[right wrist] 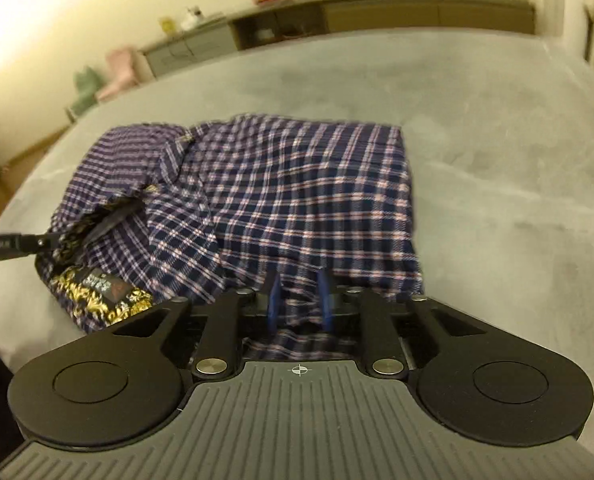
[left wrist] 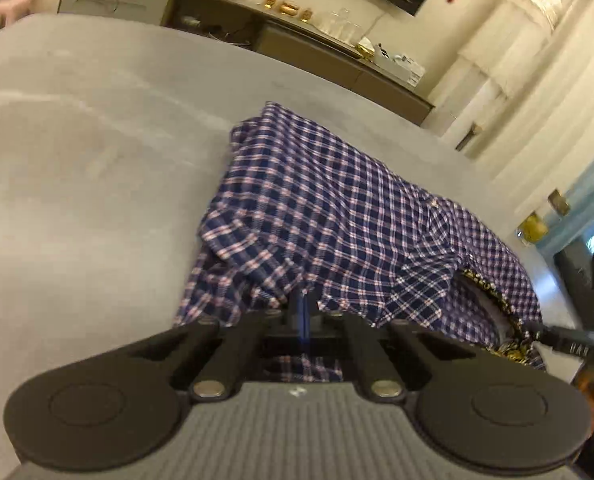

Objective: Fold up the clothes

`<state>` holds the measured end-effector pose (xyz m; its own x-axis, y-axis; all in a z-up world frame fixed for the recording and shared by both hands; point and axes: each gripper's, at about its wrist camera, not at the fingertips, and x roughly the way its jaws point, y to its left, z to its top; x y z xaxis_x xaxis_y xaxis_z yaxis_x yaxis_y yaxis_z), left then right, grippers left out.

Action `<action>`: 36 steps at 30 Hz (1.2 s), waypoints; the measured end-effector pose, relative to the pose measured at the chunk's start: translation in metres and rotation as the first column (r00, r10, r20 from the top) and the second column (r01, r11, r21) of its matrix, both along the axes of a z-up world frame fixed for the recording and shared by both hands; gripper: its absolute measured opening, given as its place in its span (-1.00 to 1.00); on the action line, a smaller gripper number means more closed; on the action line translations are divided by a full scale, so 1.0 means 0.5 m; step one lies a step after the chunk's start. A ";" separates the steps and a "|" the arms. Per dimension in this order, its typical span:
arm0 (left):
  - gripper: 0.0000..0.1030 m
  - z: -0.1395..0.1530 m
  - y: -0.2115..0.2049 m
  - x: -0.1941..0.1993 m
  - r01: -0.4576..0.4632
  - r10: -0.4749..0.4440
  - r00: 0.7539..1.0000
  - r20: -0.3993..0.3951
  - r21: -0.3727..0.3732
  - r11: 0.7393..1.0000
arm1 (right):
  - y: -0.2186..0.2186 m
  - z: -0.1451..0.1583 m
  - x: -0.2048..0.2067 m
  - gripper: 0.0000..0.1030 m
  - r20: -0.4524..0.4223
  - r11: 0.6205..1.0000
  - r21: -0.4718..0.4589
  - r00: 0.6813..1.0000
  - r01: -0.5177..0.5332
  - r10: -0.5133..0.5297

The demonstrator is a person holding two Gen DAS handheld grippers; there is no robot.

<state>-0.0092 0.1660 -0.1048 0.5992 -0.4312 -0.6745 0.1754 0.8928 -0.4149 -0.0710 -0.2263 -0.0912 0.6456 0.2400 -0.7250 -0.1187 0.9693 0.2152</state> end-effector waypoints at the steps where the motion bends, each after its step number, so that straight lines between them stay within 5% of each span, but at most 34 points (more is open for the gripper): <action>1: -0.93 0.005 -0.004 -0.005 0.032 -0.032 0.999 0.004 0.001 0.999 | -0.005 0.005 -0.007 -0.76 -0.005 1.000 -0.007 1.000 -0.002 0.002; 5: -0.66 0.026 -0.025 -0.028 0.174 -0.174 0.984 0.026 0.010 0.985 | -0.009 0.045 -0.025 -0.63 0.063 0.997 -0.068 0.998 -0.020 0.024; 10: -0.58 0.053 -0.052 -0.056 0.346 -0.347 0.936 0.052 0.026 0.938 | -0.004 0.068 0.038 -0.54 0.103 0.985 -0.144 0.989 -0.090 0.105; 13: -0.59 0.022 -0.075 -0.037 0.374 -0.374 0.927 -0.033 0.148 0.915 | 0.002 0.032 0.068 -0.53 0.040 0.975 -0.177 0.989 -0.136 0.145; 14: -0.74 0.018 -0.076 -0.030 0.373 -0.376 0.926 -0.021 0.193 0.907 | 0.009 0.026 0.065 -0.51 0.031 0.970 -0.195 0.987 -0.148 0.157; 17: -0.87 0.029 -0.079 0.026 0.298 -0.312 0.950 -0.003 0.304 0.905 | 0.028 0.019 0.041 -0.49 0.008 0.958 -0.240 0.987 -0.156 0.162; 20: -0.90 0.046 -0.032 0.111 -0.018 -0.014 0.996 0.083 0.381 0.924 | 0.081 0.020 -0.017 -0.49 -0.032 0.961 -0.168 0.976 -0.219 0.216; 23: -0.77 0.079 0.054 0.131 -0.269 0.238 0.960 0.150 0.241 0.932 | 0.141 0.049 -0.079 -0.52 -0.050 0.910 0.067 0.910 -0.408 0.412; 26: -0.53 0.109 0.062 0.080 -0.224 0.208 0.956 0.205 0.060 0.973 | 0.133 0.081 -0.058 -0.48 0.017 0.922 0.058 0.924 -0.383 0.383; 29: -0.48 0.092 -0.010 0.026 0.028 -0.021 0.984 0.175 -0.037 0.999 | 0.105 0.103 -0.009 -0.44 0.076 0.954 0.010 0.952 -0.298 0.297; 33: -0.60 0.022 -0.078 0.009 0.103 -0.112 0.991 0.071 0.117 0.988 | 0.102 0.040 0.056 -0.44 0.026 0.951 -0.153 0.961 -0.270 0.277; 36: -0.59 0.015 -0.058 0.009 0.104 -0.109 0.993 0.054 0.088 0.991 | 0.103 0.028 0.049 -0.45 0.008 0.936 -0.181 0.951 -0.302 0.309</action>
